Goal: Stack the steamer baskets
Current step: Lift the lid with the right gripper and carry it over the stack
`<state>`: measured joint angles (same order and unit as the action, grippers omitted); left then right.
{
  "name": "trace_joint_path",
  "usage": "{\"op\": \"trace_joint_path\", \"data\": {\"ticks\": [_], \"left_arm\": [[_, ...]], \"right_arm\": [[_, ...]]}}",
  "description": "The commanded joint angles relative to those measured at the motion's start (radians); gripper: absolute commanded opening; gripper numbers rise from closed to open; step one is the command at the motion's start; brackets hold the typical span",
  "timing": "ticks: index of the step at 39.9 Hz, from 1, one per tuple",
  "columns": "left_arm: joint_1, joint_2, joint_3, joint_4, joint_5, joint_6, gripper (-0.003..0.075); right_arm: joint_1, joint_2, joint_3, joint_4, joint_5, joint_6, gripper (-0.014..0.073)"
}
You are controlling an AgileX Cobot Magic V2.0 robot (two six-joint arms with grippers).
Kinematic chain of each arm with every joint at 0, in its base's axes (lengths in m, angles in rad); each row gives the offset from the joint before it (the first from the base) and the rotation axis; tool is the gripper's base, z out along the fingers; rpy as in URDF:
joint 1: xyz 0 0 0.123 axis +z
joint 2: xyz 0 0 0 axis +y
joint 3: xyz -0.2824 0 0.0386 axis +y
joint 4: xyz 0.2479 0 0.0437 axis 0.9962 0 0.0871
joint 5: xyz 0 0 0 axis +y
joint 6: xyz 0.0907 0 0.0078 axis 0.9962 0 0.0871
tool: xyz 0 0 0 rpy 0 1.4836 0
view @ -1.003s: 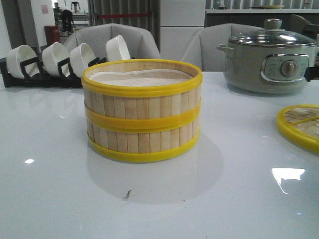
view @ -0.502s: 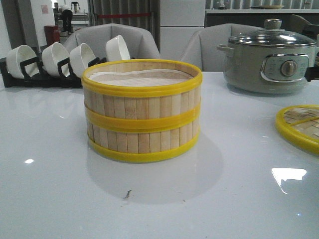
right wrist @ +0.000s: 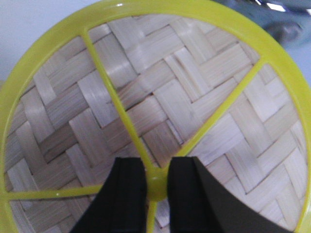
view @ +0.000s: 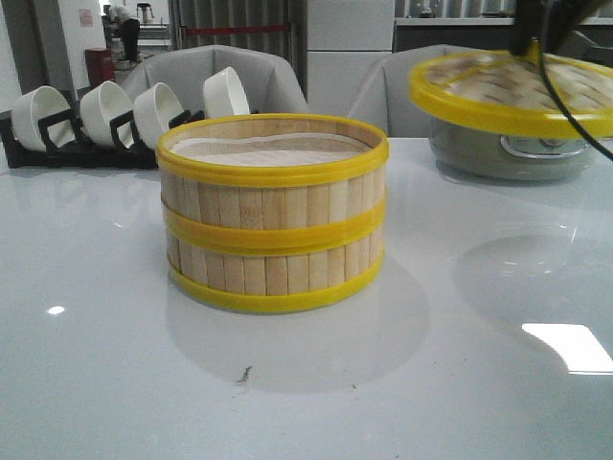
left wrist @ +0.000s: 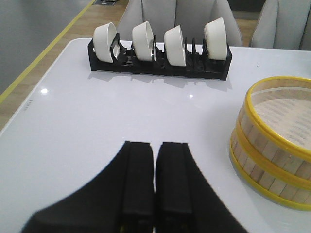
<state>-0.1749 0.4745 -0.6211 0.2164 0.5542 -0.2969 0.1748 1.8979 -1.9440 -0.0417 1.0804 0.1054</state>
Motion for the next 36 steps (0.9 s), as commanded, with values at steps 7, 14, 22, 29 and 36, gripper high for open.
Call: {"op": "trace_joint_path", "data": {"ticks": [7,14,22,29,36], "left_arm": [[0.000,0.006,-0.027,0.004,-0.085,-0.010,0.0089],[0.000,0.006,-0.027,0.004,-0.085,-0.010,0.0089],[0.000,0.006,-0.027,0.004,-0.085,-0.010,0.0089],[0.000,0.006,-0.027,0.004,-0.085,-0.010,0.0089],[0.000,0.006,-0.027,0.004,-0.085,-0.010,0.0089]], "right_arm": [[0.247,-0.026,-0.179,0.017,-0.026,-0.018,0.0048],[0.343,0.060,-0.246,0.017,-0.037,-0.026,0.0048],[0.383,0.138,-0.296,0.018,-0.037,-0.039,0.0048],[0.386,0.171,-0.296,0.022,-0.050,-0.041,0.0048],[0.387,0.182,-0.296,0.024,-0.082,-0.041,0.0048]]}}
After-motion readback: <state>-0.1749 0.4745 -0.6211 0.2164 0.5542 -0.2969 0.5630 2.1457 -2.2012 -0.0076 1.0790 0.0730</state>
